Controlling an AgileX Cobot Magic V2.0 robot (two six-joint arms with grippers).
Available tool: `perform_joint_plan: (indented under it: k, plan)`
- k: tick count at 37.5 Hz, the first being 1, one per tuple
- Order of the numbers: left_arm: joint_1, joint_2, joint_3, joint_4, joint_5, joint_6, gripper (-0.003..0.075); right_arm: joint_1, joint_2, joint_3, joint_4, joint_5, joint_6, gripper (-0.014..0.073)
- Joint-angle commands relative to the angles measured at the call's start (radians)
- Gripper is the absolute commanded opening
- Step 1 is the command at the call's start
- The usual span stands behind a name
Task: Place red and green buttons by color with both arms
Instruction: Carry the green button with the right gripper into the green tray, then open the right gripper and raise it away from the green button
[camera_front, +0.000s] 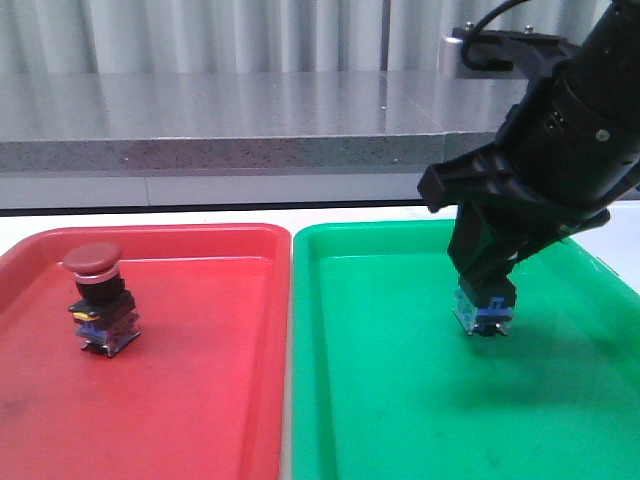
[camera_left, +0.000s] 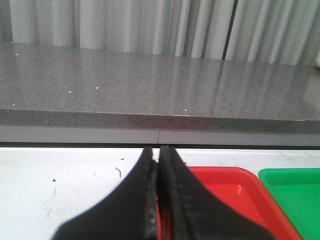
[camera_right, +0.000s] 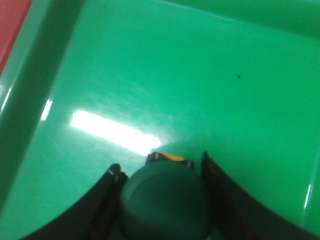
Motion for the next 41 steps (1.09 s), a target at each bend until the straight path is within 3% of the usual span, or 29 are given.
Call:
perform_joint_plan:
  k: [1, 7, 18, 26, 30, 39, 41]
  plan:
    - [0.004, 0.013, -0.026, -0.01, -0.079, -0.004, -0.002, -0.001, -0.02, -0.017, -0.008, -0.075, -0.007, 0.0156]
    - [0.004, 0.013, -0.026, -0.01, -0.079, -0.004, -0.002, -0.001, 0.011, -0.017, -0.008, -0.073, -0.007, 0.0255]
    - [0.004, 0.013, -0.026, -0.01, -0.079, -0.004, -0.002, -0.001, -0.043, -0.018, 0.015, -0.037, -0.006, 0.0552]
    - [0.004, 0.013, -0.026, -0.01, -0.079, -0.004, -0.002, -0.004, -0.188, -0.043, 0.018, -0.038, -0.006, 0.0591]
    - [0.004, 0.013, -0.026, -0.01, -0.079, -0.004, -0.002, -0.018, -0.239, -0.084, 0.018, -0.032, -0.006, 0.0512]
    - [0.004, 0.013, -0.026, -0.01, -0.079, -0.004, -0.002, -0.125, -0.298, -0.158, 0.017, -0.008, -0.006, 0.0014]
    - [0.004, 0.013, -0.026, -0.01, -0.079, -0.004, -0.002, -0.158, -0.326, -0.158, 0.017, -0.014, -0.006, -0.0064]
